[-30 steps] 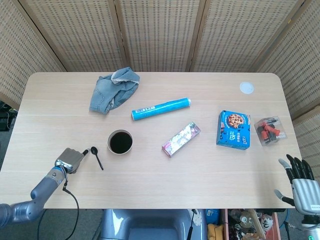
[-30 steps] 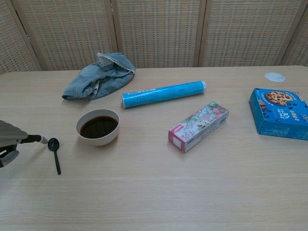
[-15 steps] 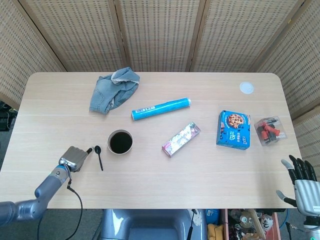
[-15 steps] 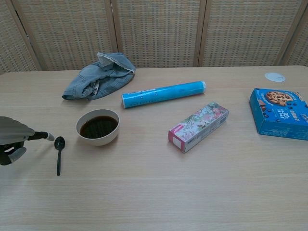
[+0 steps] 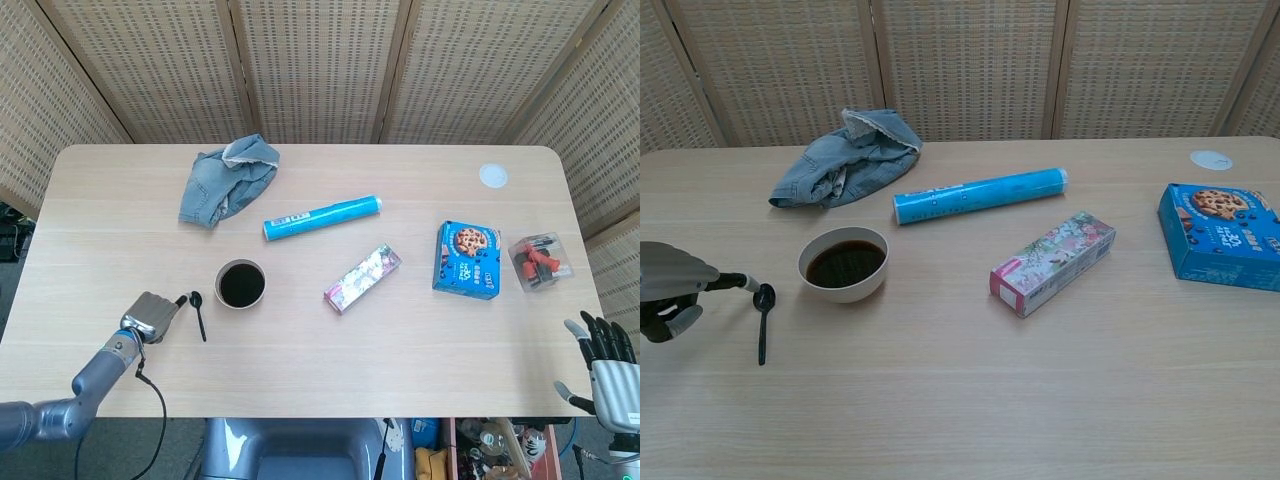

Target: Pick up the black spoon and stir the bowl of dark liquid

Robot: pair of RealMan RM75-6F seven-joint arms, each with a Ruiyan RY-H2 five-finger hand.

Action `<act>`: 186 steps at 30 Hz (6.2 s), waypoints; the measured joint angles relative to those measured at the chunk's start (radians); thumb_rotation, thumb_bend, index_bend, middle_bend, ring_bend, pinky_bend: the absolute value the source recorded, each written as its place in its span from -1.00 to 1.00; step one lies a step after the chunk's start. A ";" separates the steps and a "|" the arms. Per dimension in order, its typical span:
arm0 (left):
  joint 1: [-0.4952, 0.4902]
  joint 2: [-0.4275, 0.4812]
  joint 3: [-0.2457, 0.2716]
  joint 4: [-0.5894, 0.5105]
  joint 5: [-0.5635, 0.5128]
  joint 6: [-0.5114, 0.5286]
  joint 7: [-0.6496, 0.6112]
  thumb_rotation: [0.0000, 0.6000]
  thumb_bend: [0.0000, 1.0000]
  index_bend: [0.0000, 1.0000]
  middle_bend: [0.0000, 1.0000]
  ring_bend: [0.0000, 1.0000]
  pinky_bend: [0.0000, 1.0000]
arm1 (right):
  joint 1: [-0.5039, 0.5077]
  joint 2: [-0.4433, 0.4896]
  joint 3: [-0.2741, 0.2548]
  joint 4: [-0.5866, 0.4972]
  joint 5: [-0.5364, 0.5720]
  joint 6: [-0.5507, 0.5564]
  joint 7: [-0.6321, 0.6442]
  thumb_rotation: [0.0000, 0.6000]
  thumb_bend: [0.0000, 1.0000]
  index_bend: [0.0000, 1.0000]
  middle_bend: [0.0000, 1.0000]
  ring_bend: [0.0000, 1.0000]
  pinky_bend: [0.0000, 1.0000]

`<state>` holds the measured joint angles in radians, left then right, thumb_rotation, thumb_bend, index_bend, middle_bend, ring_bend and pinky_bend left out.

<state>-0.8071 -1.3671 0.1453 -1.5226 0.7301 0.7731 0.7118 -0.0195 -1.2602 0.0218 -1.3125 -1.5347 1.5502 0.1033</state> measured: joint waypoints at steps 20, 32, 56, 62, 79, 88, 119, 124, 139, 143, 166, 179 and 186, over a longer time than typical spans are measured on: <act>-0.041 -0.067 0.007 0.060 -0.022 -0.016 -0.002 1.00 0.53 -0.90 0.70 0.56 0.40 | -0.009 0.004 0.002 -0.003 0.008 0.002 -0.004 1.00 -0.57 -0.66 -0.73 -1.00 -1.00; -0.035 -0.055 0.029 0.056 0.030 0.007 -0.006 1.00 0.53 -0.90 0.70 0.55 0.40 | -0.012 0.008 0.003 -0.011 0.007 0.004 -0.011 1.00 -0.57 -0.66 -0.72 -1.00 -1.00; 0.001 0.043 0.051 -0.073 0.109 0.038 -0.045 1.00 0.53 -0.90 0.69 0.55 0.40 | -0.010 0.010 0.003 -0.019 -0.001 0.007 -0.015 1.00 -0.57 -0.66 -0.72 -1.00 -1.00; 0.021 0.057 0.072 -0.098 0.127 0.053 -0.044 1.00 0.53 -0.90 0.69 0.55 0.40 | -0.008 0.008 0.003 -0.015 -0.003 0.005 -0.011 1.00 -0.57 -0.66 -0.72 -1.00 -1.00; 0.038 0.034 0.082 -0.099 0.138 0.042 -0.045 1.00 0.53 -0.90 0.69 0.55 0.40 | -0.015 0.006 0.001 -0.004 -0.001 0.009 0.001 1.00 -0.57 -0.66 -0.72 -1.00 -1.00; 0.044 0.031 0.090 -0.097 0.123 0.042 -0.037 1.00 0.53 -0.90 0.69 0.55 0.40 | -0.015 0.004 0.001 0.003 -0.003 0.011 0.009 1.00 -0.57 -0.66 -0.72 -1.00 -1.00; 0.022 0.044 0.051 -0.019 0.035 0.015 -0.045 1.00 0.53 -0.90 0.69 0.55 0.40 | -0.027 0.006 0.000 -0.001 0.001 0.020 0.007 1.00 -0.57 -0.66 -0.72 -1.00 -1.00; 0.028 0.054 0.060 -0.041 0.056 0.017 -0.050 1.00 0.53 -0.90 0.69 0.55 0.40 | -0.026 0.005 0.000 0.000 -0.001 0.018 0.008 1.00 -0.57 -0.66 -0.72 -1.00 -1.00; 0.050 0.058 0.086 -0.051 0.081 0.016 -0.061 1.00 0.53 -0.90 0.69 0.55 0.40 | -0.022 0.004 0.001 0.000 -0.003 0.013 0.007 1.00 -0.57 -0.66 -0.72 -1.00 -1.00; 0.049 0.050 0.085 -0.036 0.067 0.013 -0.057 1.00 0.53 -0.90 0.69 0.55 0.40 | -0.022 0.005 0.002 0.000 -0.001 0.013 0.007 1.00 -0.57 -0.66 -0.72 -1.00 -1.00; 0.019 0.014 0.037 0.045 0.004 -0.008 -0.065 1.00 0.53 -0.90 0.68 0.54 0.40 | -0.030 0.005 0.002 0.001 0.007 0.015 0.009 1.00 -0.57 -0.66 -0.72 -1.00 -1.00; 0.117 0.030 0.006 0.038 0.250 0.126 -0.253 1.00 -0.15 -0.63 0.35 0.21 0.31 | -0.028 0.001 0.001 0.011 0.003 0.013 0.020 1.00 -0.58 -0.66 -0.72 -1.00 -1.00; 0.199 -0.019 -0.030 0.143 0.403 0.288 -0.395 1.00 -0.30 -0.50 -0.04 -0.20 -0.16 | -0.028 0.000 0.002 0.014 0.002 0.013 0.024 1.00 -0.57 -0.66 -0.72 -1.00 -1.00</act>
<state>-0.6076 -1.3859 0.1149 -1.3798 1.1330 1.0610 0.3171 -0.0472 -1.2599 0.0239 -1.2988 -1.5332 1.5637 0.1269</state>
